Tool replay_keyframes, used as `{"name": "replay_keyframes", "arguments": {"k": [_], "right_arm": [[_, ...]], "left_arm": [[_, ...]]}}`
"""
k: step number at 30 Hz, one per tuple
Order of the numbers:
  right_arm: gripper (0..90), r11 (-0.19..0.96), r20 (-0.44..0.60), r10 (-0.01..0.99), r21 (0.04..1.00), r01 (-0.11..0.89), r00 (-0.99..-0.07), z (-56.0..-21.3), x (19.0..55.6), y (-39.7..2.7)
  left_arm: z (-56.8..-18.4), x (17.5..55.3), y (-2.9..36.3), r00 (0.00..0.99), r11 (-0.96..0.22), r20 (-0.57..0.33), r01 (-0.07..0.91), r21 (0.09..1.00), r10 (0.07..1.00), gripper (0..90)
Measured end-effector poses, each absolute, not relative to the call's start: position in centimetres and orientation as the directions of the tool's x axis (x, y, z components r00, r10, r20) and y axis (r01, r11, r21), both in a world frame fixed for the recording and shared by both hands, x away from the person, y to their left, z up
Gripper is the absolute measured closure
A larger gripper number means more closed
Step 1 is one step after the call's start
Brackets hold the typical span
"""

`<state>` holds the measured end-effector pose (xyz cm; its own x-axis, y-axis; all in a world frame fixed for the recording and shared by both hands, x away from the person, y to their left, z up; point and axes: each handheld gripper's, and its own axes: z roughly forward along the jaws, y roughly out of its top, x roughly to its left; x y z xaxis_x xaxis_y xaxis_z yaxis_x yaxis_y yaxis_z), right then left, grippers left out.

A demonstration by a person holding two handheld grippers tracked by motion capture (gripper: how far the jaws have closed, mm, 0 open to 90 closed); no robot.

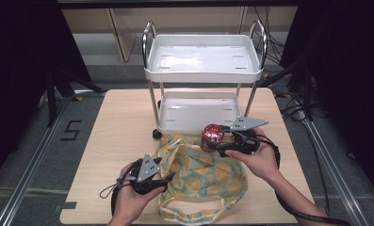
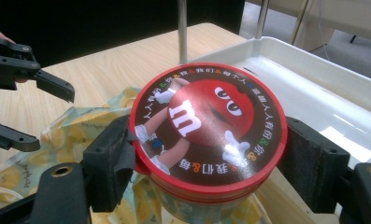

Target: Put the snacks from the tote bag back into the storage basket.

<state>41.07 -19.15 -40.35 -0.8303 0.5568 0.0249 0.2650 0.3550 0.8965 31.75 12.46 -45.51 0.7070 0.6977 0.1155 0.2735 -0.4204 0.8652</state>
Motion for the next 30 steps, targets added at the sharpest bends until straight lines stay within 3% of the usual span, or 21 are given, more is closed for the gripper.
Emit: {"name": "replay_keyframes", "arguments": {"k": [30], "right_arm": [[26.2, 0.323, 0.024, 0.610, 0.905, 0.276, -0.792, -39.71, 41.97, -19.63]], "left_arm": [[-45.25, 31.71, 12.44, 0.712, -0.430, 0.131, 0.258, 0.865, 0.690, 32.4]]}}
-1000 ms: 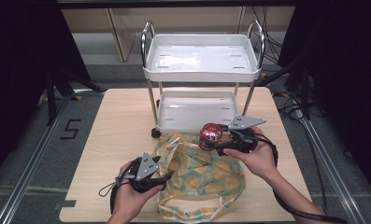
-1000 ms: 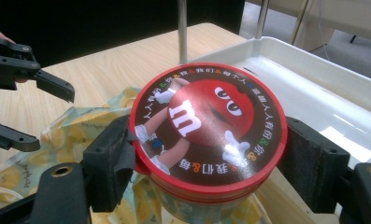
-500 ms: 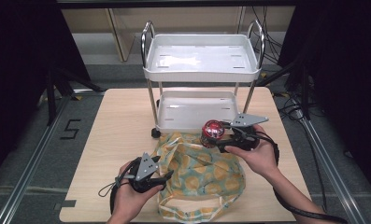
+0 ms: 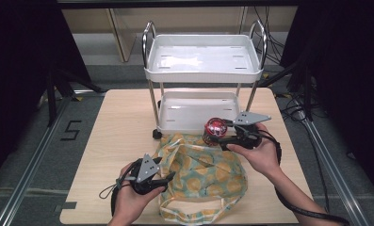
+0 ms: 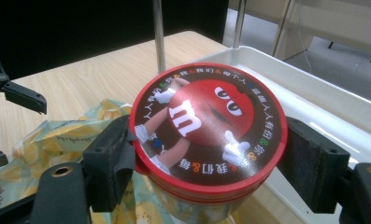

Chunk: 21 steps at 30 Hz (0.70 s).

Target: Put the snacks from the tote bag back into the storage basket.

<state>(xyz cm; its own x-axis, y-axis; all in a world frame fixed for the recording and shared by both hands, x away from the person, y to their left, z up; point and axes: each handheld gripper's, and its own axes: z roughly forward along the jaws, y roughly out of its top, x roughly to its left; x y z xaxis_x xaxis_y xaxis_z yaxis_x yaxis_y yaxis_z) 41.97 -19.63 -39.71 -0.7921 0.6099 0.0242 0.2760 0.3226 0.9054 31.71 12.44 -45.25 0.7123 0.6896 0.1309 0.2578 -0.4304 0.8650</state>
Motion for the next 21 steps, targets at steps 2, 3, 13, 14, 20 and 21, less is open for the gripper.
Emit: {"name": "replay_keyframes", "arguments": {"k": [2, 3, 13, 14, 20, 21], "right_arm": [[26.2, 0.335, 0.008, 0.600, 0.905, 0.261, -0.800, -39.62, 42.22, -19.80], [26.2, 0.330, 0.018, 0.603, 0.904, 0.271, -0.797, -39.65, 42.22, -19.75], [26.2, 0.338, -0.008, 0.625, 0.904, 0.261, -0.781, -39.84, 42.72, -19.94], [26.2, 0.319, 0.003, 0.636, 0.909, 0.267, -0.772, -39.90, 42.73, -19.84], [26.2, 0.324, 0.004, 0.640, 0.906, 0.274, -0.769, -39.87, 42.97, -19.89], [26.2, 0.324, 0.008, 0.643, 0.903, 0.282, -0.766, -39.89, 42.93, -19.87]], "left_arm": [[-45.34, 31.62, 12.34, 0.706, -0.413, 0.110, 0.274, 0.868, 0.699, 32.4], [-45.33, 31.64, 12.35, 0.707, -0.416, 0.114, 0.270, 0.868, 0.697, 32.4], [-45.28, 31.64, 12.36, 0.709, -0.421, 0.120, 0.266, 0.867, 0.694, 32.4], [-45.24, 31.68, 12.41, 0.711, -0.429, 0.130, 0.259, 0.866, 0.691, 32.4], [-45.27, 31.74, 12.45, 0.712, -0.424, 0.127, 0.256, 0.869, 0.690, 32.4], [-45.24, 31.70, 12.45, 0.709, -0.429, 0.132, 0.258, 0.866, 0.693, 32.4]]}}
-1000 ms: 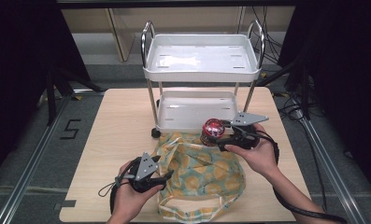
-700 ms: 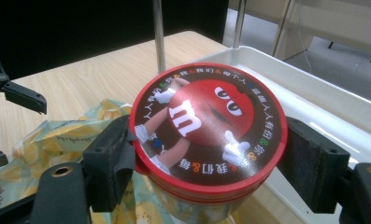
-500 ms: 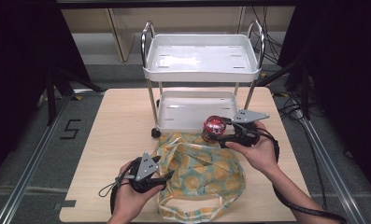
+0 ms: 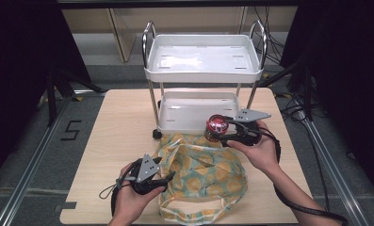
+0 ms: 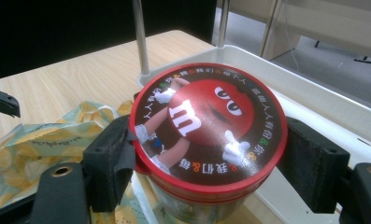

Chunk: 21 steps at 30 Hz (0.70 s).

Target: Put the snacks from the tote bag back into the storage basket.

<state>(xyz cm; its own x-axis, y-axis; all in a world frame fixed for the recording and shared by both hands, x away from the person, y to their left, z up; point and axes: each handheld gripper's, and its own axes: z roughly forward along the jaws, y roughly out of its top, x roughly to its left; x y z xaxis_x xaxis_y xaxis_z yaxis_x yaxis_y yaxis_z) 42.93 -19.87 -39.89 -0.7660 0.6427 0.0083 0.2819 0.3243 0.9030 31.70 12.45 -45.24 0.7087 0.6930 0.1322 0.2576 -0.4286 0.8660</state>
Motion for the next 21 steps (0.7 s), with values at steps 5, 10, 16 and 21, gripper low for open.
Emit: {"name": "replay_keyframes", "arguments": {"k": [5, 10, 16, 21], "right_arm": [[26.2, 0.327, -0.001, 0.642, 0.905, 0.272, -0.766, -40.06, 43.11, -19.87], [26.2, 0.318, -0.005, 0.651, 0.910, 0.267, -0.759, -40.05, 43.33, -20.01], [26.2, 0.315, -0.024, 0.654, 0.917, 0.244, -0.756, -40.05, 43.68, -20.19], [26.2, 0.316, 0.003, 0.653, 0.908, 0.275, -0.758, -40.03, 43.71, -20.20]], "left_arm": [[-45.26, 31.71, 12.44, 0.709, -0.423, 0.128, 0.256, 0.869, 0.693, 32.4], [-45.27, 31.69, 12.42, 0.708, -0.425, 0.131, 0.256, 0.868, 0.694, 32.4], [-45.36, 31.57, 12.24, 0.709, -0.407, 0.104, 0.273, 0.872, 0.698, 32.4], [-45.34, 31.69, 12.34, 0.716, -0.423, 0.123, 0.257, 0.869, 0.687, 32.4]]}}
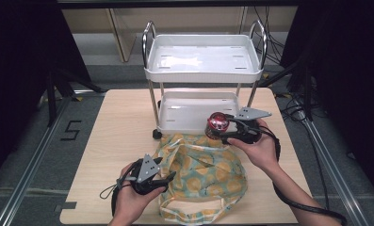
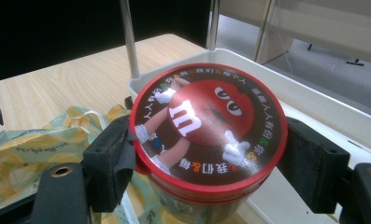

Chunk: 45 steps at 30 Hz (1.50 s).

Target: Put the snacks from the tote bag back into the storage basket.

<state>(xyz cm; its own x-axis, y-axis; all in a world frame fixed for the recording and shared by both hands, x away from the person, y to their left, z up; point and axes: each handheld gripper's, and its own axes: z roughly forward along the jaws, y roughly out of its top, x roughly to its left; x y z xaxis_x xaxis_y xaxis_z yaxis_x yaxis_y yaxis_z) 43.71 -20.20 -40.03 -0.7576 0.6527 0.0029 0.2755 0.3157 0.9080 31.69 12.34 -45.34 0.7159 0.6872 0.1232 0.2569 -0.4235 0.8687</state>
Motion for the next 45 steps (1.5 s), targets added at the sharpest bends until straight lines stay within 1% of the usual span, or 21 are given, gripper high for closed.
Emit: {"name": "replay_keyframes", "arguments": {"k": [1, 4, 5, 6, 8, 9, 10, 14, 18, 19, 23, 24, 26, 30, 32, 33, 36, 37, 41, 44, 45], "right_arm": [[26.2, 0.314, -0.003, 0.655, 0.911, 0.268, -0.756, -40.1, 43.8, -20.2], [26.2, 0.305, 0.023, 0.659, 0.906, 0.295, -0.752, -40.2, 43.8, -20.2], [26.2, 0.298, 0.021, 0.662, 0.910, 0.289, -0.749, -40.2, 43.8, -20.1], [26.2, 0.293, -0.003, 0.667, 0.920, 0.259, -0.745, -40.3, 44.0, -20.1], [26.2, 0.289, 0.020, 0.672, 0.914, 0.286, -0.740, -40.3, 43.9, -20.1], [26.2, 0.292, 0.017, 0.667, 0.914, 0.283, -0.745, -40.3, 44.0, -20.1], [26.2, 0.313, -0.009, 0.658, 0.913, 0.262, -0.753, -40.2, 44.2, -20.3], [26.2, 0.303, 0.008, 0.670, 0.910, 0.283, -0.742, -40.3, 44.3, -20.2], [26.2, 0.297, -0.021, 0.679, 0.922, 0.249, -0.733, -40.4, 44.8, -20.2], [26.2, 0.283, 0.013, 0.687, 0.916, 0.284, -0.727, -40.4, 44.6, -20.1], [26.2, 0.304, -0.020, 0.677, 0.918, 0.256, -0.736, -40.2, 45.0, -20.3], [26.2, 0.297, 0.000, 0.684, 0.913, 0.279, -0.729, -40.2, 44.9, -20.3], [26.2, 0.277, 0.006, 0.693, 0.921, 0.274, -0.720, -40.4, 45.0, -20.1], [26.2, 0.285, 0.024, 0.694, 0.909, 0.305, -0.720, -40.3, 45.1, -20.2], [26.2, 0.286, 0.012, 0.693, 0.913, 0.290, -0.721, -40.3, 45.2, -20.2], [26.2, 0.284, -0.007, 0.692, 0.922, 0.263, -0.721, -40.4, 45.5, -20.2], [26.2, 0.298, -0.010, 0.687, 0.916, 0.270, -0.726, -40.3, 45.6, -20.3], [26.2, 0.273, 0.017, 0.701, 0.917, 0.291, -0.713, -40.4, 45.4, -20.1], [26.2, 0.293, 0.007, 0.692, 0.911, 0.290, -0.722, -40.4, 45.6, -20.1], [26.2, 0.288, 0.018, 0.695, 0.909, 0.301, -0.719, -40.4, 45.6, -20.0], [26.2, 0.285, 0.016, 0.690, 0.913, 0.291, -0.724, -40.5, 45.7, -19.9]], "left_arm": [[-45.4, 31.7, 12.4, 0.716, -0.422, 0.123, 0.256, 0.869, 0.687, 32.4], [-45.3, 31.7, 12.3, 0.716, -0.423, 0.124, 0.255, 0.870, 0.687, 32.4], [-45.3, 31.7, 12.3, 0.714, -0.421, 0.123, 0.256, 0.870, 0.689, 32.4], [-45.3, 31.7, 12.3, 0.716, -0.423, 0.124, 0.255, 0.870, 0.687, 32.4], [-45.4, 31.7, 12.3, 0.715, -0.421, 0.124, 0.254, 0.871, 0.688, 32.4], [-45.4, 31.7, 12.3, 0.715, -0.421, 0.124, 0.254, 0.871, 0.688, 32.4], [-45.4, 31.7, 12.3, 0.715, -0.420, 0.122, 0.255, 0.871, 0.688, 32.4], [-45.3, 31.7, 12.4, 0.716, -0.421, 0.122, 0.257, 0.870, 0.688, 32.5], [-45.4, 31.7, 12.3, 0.715, -0.424, 0.125, 0.255, 0.869, 0.688, 32.5], [-45.4, 31.7, 12.3, 0.715, -0.423, 0.124, 0.256, 0.869, 0.688, 32.5], [-45.4, 31.6, 12.2, 0.713, -0.410, 0.114, 0.258, 0.875, 0.692, 32.5], [-45.4, 31.6, 12.2, 0.713, -0.410, 0.115, 0.258, 0.875, 0.692, 32.5], [-45.4, 31.7, 12.3, 0.715, -0.422, 0.125, 0.255, 0.870, 0.688, 32.5], [-45.4, 31.7, 12.3, 0.714, -0.420, 0.124, 0.255, 0.871, 0.690, 32.5], [-45.4, 31.6, 12.3, 0.708, -0.405, 0.104, 0.272, 0.873, 0.698, 32.5], [-45.4, 31.6, 12.3, 0.708, -0.405, 0.104, 0.272, 0.873, 0.698, 32.5], [-45.4, 31.6, 12.3, 0.712, -0.414, 0.114, 0.262, 0.872, 0.692, 32.5], [-45.4, 31.7, 12.4, 0.715, -0.421, 0.123, 0.255, 0.870, 0.688, 32.4], [-45.4, 31.7, 12.3, 0.714, -0.419, 0.123, 0.254, 0.872, 0.690, 32.5], [-45.4, 31.7, 12.3, 0.714, -0.422, 0.126, 0.254, 0.870, 0.689, 32.5], [-45.4, 31.7, 12.3, 0.714, -0.422, 0.125, 0.254, 0.870, 0.689, 32.5]]}}
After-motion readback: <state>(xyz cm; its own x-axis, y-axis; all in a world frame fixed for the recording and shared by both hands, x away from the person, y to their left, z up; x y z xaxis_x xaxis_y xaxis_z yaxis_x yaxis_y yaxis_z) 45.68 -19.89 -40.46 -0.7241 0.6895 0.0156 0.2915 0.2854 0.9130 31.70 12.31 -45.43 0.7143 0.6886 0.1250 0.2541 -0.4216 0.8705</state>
